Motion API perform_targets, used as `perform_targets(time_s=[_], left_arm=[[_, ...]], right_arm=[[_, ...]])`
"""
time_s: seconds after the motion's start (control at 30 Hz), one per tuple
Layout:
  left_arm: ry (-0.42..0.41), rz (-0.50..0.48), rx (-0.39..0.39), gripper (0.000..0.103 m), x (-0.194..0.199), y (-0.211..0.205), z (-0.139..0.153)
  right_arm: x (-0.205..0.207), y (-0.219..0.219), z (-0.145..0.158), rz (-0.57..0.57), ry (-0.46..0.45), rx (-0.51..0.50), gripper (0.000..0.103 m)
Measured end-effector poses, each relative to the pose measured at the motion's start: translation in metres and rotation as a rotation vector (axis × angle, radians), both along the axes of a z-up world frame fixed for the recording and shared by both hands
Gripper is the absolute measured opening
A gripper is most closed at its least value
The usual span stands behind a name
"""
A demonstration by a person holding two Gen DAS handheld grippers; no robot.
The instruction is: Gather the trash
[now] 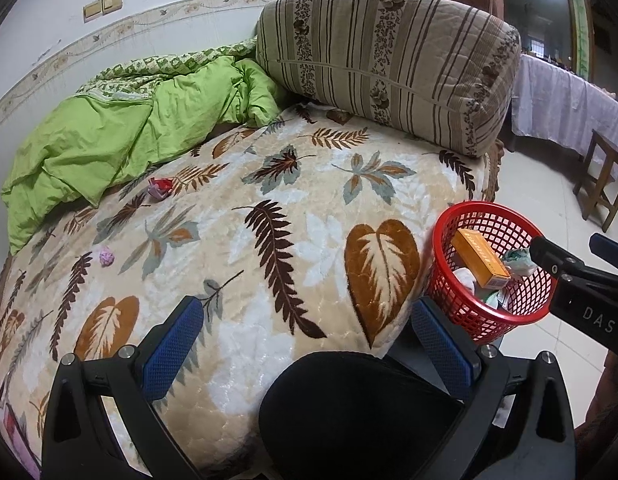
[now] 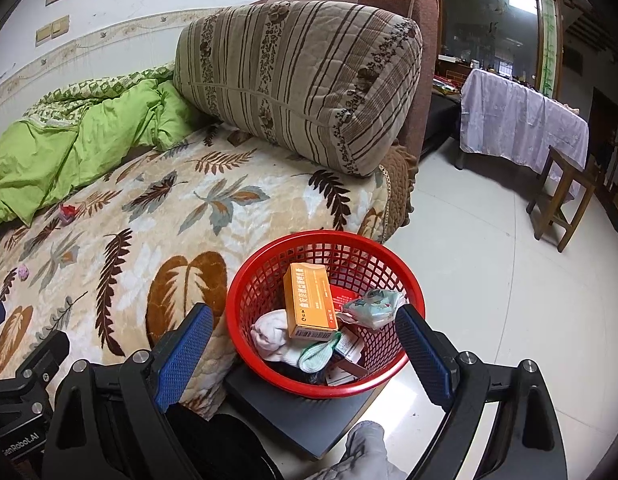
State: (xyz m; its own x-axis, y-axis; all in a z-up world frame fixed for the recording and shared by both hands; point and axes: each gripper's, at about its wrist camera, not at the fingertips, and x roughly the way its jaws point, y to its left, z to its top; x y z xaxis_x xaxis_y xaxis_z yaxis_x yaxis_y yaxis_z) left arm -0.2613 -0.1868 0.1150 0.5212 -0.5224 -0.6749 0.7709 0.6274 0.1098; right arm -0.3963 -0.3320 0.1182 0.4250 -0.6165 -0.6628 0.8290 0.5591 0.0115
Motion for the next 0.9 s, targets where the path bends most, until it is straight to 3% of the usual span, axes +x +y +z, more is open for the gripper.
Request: perform_targets(time_s=[0.9], left_arm=[[0.007,0.034,-0.017,0.103,0.0099,0.0074,0.0009]], right_arm=[[0.0040,0.0043,0.0016,0.009,0.013,-0.015,0.094]])
